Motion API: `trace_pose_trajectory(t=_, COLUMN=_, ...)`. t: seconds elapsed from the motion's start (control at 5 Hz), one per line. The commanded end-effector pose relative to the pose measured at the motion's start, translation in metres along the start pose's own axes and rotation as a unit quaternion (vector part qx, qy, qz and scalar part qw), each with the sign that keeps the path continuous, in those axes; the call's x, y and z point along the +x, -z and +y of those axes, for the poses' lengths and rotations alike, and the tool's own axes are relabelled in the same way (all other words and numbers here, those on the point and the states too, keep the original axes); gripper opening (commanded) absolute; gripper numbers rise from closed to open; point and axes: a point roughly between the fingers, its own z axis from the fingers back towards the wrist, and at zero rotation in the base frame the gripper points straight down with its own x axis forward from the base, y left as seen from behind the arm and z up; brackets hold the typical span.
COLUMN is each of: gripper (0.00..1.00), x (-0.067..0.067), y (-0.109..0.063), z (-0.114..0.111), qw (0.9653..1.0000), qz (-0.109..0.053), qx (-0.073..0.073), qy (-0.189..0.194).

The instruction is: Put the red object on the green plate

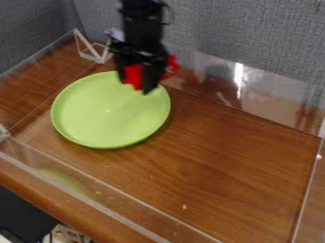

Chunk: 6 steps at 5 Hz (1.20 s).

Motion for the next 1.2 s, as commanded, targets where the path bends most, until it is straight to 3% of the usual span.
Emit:
trace_pose_trajectory(t=0.0, gripper=0.00, x=0.009, y=0.006, z=0.011, qw=0.9999, qz=-0.003, qx=0.010, qy=-0.005)
trace_pose_trajectory(t=0.2, gripper=0.00, x=0.015, y=0.023, z=0.013, qw=0.9998, qz=0.012, qx=0.009, qy=-0.014)
trace_pose_trajectory(t=0.6, gripper=0.00, x=0.001, y=0.007, z=0.034, qw=0.9997, qz=0.021, qx=0.009, qy=-0.012)
trace_pose_trajectory(t=0.8, gripper=1.00, x=0.006, y=0.026, z=0.041, qw=0.9991, qz=0.033, qx=0.003, qy=-0.026)
trace_pose_trajectory(t=1.0, gripper=1.00, x=0.011, y=0.042, z=0.041, qw=0.9987, qz=0.037, qx=0.004, qy=-0.036)
